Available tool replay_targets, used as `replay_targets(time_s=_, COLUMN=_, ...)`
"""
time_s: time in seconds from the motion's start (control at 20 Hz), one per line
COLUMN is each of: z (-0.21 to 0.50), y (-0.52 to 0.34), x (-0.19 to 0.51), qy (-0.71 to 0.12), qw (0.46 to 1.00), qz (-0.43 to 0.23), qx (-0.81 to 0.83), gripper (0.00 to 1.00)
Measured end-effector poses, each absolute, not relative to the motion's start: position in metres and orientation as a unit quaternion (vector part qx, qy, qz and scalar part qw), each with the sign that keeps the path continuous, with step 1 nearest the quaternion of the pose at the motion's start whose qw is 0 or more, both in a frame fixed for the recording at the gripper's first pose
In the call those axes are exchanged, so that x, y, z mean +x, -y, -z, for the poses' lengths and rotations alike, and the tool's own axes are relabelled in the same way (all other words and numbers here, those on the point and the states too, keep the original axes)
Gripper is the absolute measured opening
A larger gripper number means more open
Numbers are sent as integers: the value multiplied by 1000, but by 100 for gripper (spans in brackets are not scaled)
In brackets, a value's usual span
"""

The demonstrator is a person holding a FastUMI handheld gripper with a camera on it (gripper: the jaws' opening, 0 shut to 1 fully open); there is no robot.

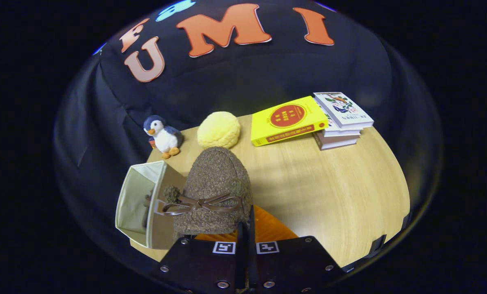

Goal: Open the storage box then place both shoes into the box .Put the left shoe in first, then the right shoe, with the right side of both shoes facing outward in a uniform manner.

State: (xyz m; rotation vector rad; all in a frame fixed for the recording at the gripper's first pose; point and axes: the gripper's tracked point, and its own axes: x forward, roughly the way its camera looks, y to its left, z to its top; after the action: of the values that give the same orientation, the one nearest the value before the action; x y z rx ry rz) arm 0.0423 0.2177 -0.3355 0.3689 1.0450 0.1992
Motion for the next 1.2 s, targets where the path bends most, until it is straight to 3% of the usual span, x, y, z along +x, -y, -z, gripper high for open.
replay_targets(time_s=0.45, z=284, y=-368, x=59, qy=-487, qw=845, qz=-163, qx=150, gripper=4)
replay_targets(time_s=0.9, z=324, y=-436, x=53, qy=-526, qw=833, qz=-137, qx=100, gripper=6)
replay_targets(time_s=1.0, z=335, y=-442, x=49, qy=-532, qw=832, qz=-135, qx=83, gripper=9)
replay_targets(time_s=1.2, z=329, y=-447, x=49, qy=-522, qw=838, qz=-139, qx=78, gripper=26)
